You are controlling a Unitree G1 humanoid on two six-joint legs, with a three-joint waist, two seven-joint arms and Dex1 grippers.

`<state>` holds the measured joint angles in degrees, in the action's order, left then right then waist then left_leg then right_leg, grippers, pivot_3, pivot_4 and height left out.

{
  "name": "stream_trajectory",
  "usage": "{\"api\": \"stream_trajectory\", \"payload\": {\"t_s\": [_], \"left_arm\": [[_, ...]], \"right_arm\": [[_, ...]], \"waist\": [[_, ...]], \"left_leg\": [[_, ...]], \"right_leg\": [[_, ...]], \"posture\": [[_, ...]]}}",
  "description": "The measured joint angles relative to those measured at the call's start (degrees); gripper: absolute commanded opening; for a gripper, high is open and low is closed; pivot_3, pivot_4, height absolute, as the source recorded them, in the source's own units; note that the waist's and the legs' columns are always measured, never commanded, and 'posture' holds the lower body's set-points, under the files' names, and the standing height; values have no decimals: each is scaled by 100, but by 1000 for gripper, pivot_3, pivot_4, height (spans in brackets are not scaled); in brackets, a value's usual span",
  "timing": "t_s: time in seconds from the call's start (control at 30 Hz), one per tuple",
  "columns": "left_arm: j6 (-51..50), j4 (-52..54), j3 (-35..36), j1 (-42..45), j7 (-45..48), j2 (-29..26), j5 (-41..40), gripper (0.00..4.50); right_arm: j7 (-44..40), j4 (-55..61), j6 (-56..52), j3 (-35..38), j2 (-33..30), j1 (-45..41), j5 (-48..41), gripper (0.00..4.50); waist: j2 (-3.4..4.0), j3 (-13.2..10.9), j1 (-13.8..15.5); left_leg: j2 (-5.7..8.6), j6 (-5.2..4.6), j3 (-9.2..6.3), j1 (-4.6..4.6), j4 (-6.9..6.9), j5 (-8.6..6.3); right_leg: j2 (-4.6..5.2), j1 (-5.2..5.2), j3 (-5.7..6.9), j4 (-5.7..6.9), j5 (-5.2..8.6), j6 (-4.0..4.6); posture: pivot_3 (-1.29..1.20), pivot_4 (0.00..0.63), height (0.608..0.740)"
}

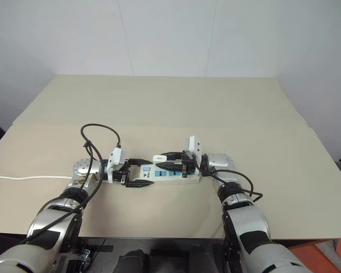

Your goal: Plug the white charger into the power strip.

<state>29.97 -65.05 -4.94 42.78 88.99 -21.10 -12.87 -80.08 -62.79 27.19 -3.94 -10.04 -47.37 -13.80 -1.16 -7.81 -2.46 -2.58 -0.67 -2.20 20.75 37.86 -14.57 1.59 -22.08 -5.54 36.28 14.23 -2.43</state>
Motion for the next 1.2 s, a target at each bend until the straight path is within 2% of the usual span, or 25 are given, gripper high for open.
{"api": "stream_trajectory", "payload": {"t_s": [0.5,0.87,1.07,1.2], "left_arm": [[-23,0,7,-40,-82,-56,-68,3260],[-103,39,-76,-47,-103,-80,-139,3260],[-111,147,-134,-63,-92,-41,-170,3260],[-106,185,-137,-63,-49,-38,-184,3260]], "right_arm": [[12,-321,-41,-263,-49,-465,345,1151],[11,-320,-132,-235,-47,-466,350,1151],[176,-389,293,-159,-229,-340,473,3111],[144,-476,386,62,-382,-327,458,4457]], "waist": [[2,-1,-50],[2,-1,-60],[2,-1,-7],[2,-2,1]], "left_leg": [[-1,0,0,-7,-6,0],[-1,0,-1,-9,-6,0],[-1,0,-3,5,-8,0],[-1,1,-3,24,-10,-1]], "right_leg": [[-3,-4,-3,4,1,1],[-3,0,-3,3,2,0],[-2,-6,0,-10,2,3],[-1,-18,2,-16,-18,39]], "posture": [[0,150,740],[0,150,740],[0,150,740],[0,150,740]]}}
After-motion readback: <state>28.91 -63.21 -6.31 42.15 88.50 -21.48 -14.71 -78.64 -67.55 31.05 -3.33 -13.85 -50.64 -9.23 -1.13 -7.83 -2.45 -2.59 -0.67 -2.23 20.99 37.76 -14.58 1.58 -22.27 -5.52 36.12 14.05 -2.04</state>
